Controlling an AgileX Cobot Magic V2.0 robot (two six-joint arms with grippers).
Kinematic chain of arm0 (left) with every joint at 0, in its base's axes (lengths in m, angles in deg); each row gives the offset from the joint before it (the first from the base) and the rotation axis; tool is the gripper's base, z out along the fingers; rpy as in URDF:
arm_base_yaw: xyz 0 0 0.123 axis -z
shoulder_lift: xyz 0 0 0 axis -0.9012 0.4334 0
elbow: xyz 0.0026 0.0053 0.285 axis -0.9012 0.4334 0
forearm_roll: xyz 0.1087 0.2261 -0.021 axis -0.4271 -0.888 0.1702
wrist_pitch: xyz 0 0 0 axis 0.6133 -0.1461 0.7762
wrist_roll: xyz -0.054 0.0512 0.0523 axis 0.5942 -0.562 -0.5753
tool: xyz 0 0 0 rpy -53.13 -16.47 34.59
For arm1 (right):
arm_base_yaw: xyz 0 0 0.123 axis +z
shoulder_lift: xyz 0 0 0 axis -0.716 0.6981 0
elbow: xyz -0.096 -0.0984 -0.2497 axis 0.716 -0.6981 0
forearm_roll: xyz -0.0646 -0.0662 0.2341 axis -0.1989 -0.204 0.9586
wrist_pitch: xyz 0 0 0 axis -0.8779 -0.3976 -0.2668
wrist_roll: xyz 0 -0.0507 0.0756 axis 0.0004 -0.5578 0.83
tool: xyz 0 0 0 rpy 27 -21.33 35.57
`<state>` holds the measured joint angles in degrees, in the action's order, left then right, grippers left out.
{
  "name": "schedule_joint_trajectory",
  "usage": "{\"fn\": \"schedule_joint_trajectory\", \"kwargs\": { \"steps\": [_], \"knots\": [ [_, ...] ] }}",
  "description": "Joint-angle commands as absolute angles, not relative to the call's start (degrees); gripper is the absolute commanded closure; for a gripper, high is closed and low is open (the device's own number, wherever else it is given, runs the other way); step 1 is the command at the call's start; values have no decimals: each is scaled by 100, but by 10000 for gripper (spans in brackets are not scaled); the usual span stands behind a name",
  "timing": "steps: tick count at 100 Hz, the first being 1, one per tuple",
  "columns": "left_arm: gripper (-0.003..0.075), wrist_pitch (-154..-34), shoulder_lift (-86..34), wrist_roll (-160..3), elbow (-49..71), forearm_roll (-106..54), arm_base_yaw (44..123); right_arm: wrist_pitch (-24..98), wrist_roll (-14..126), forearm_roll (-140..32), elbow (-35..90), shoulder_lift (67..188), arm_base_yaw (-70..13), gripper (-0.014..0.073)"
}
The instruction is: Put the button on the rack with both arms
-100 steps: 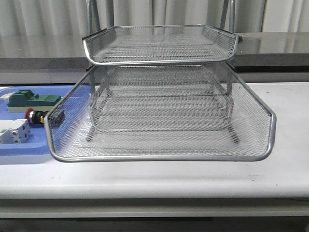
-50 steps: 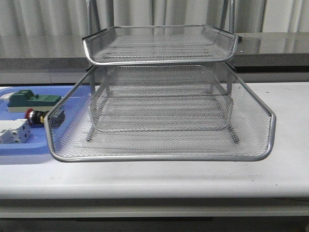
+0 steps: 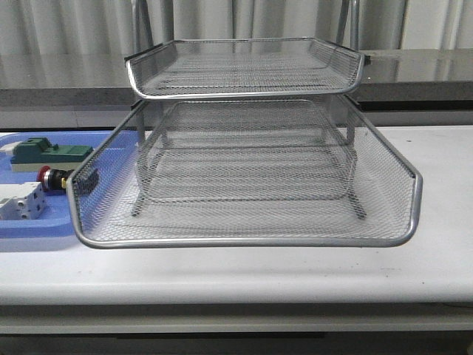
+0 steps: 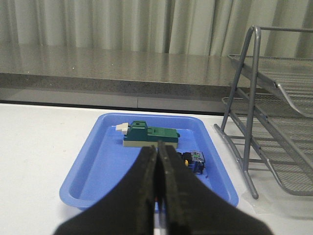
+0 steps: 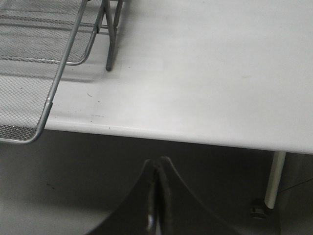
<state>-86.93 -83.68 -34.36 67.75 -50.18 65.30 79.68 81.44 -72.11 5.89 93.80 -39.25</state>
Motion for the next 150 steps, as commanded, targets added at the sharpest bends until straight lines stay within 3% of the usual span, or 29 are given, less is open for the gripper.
{"fn": "schedule_joint_trajectory", "kwargs": {
  "steps": [1, 22, 62, 99, 106, 113, 130, 135, 141, 150],
  "knots": [
    [740, -8517, -8244, -3376, 6307, -4794, 6556, 7644, 8151, -7310, 787, 9416, -3900, 664],
    [740, -9556, -7071, -3376, 5076, -4779, 6556, 7644, 8151, -7310, 787, 9416, -3900, 664],
    [740, -11500, -3346, -4138, 2147, -4793, 6556, 7644, 8151, -7310, 787, 9416, -3900, 664],
    [731, -11609, -441, -4766, 63, -4821, 6556, 7652, 8151, -7310, 780, 9416, -3900, 664],
    [687, -11704, -15, -5059, -290, -4821, 6556, 7659, 8151, -7310, 780, 9416, -3900, 664],
    [594, -11758, 345, -5430, -593, -4807, 6593, 7665, 8151, -7310, 780, 9416, -3900, 664],
    [230, -11725, 976, -5971, -1056, -4807, 6735, 7665, 8151, -7310, 780, 9416, -3900, 664],
    [159, -11625, 1111, -6085, -1134, -4817, 6805, 7665, 8151, -7310, 780, 9416, -3900, 664],
    [125, -11497, 1273, -6209, -1229, -4818, 6883, 7665, 8151, -7310, 780, 9416, -3900, 664],
    [139, -11340, 1503, -6674, -1363, -4828, 6986, 7670, 8151, -7310, 780, 9416, -3900, 664]
  ]
}}
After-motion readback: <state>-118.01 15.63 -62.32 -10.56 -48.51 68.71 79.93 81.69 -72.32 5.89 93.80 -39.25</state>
